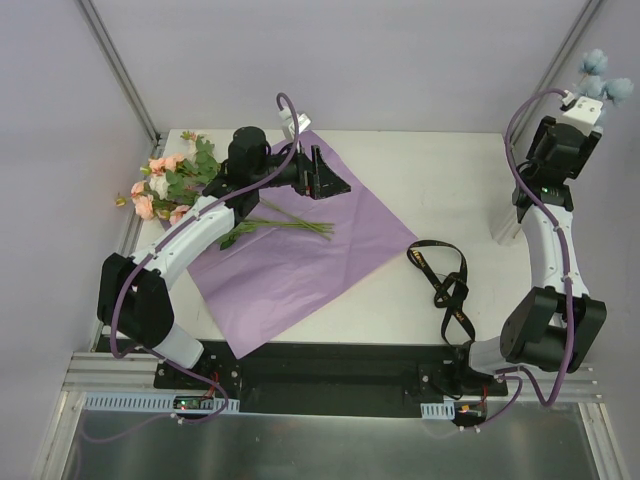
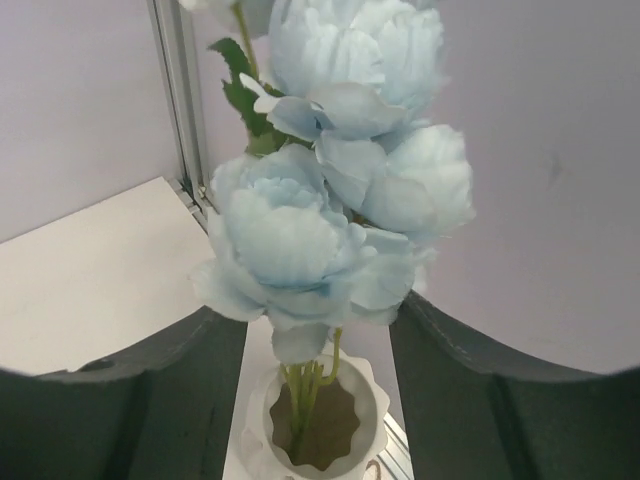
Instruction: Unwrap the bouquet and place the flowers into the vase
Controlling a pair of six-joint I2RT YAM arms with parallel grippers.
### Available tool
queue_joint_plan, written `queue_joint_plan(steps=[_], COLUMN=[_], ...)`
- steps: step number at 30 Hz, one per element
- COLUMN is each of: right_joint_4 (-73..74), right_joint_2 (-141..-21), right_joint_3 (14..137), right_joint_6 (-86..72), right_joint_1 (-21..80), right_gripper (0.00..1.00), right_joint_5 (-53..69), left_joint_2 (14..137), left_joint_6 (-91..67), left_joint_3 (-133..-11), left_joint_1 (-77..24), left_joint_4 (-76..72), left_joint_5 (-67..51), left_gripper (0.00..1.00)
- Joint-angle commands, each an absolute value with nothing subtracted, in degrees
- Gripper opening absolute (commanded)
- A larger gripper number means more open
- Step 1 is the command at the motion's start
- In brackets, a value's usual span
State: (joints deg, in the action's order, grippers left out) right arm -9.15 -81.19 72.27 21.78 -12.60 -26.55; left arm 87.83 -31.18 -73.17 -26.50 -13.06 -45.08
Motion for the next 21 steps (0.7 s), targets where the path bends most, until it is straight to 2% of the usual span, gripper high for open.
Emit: queue_joint_plan(steps=[1, 12, 14, 21], right_joint_4=[-6.52, 6.14, 6.76, 16.68], right_joint_2=[-79.28, -68.92, -66.02, -58.02], right_joint_3=[73.74, 72.69, 72.07, 71.81], right_joint_6=[19.60, 12.75, 11.70, 5.99], right_joint_1=[-13.10, -13.01, -13.01, -11.00], right_gripper=[0.61, 0.76, 0.84, 0.83], right_joint_5=[-28.91, -30.31, -31.63, -28.85], left_joint_2=[87.71, 87.28, 87.28, 87.80], left_joint_6=[-31.55, -31.64, -31.47, -32.60], left_joint_3=[-72.86, -72.86, -72.86, -73.39], left_joint_1=[-25.93, -24.52, -24.26, -21.63], left_joint_4=[-16.26, -16.35, -16.00, -12.92], left_joint_5=[-47.02, -46.94, -46.67, -42.90], left_gripper=[0.92, 0.92, 0.92, 0.88])
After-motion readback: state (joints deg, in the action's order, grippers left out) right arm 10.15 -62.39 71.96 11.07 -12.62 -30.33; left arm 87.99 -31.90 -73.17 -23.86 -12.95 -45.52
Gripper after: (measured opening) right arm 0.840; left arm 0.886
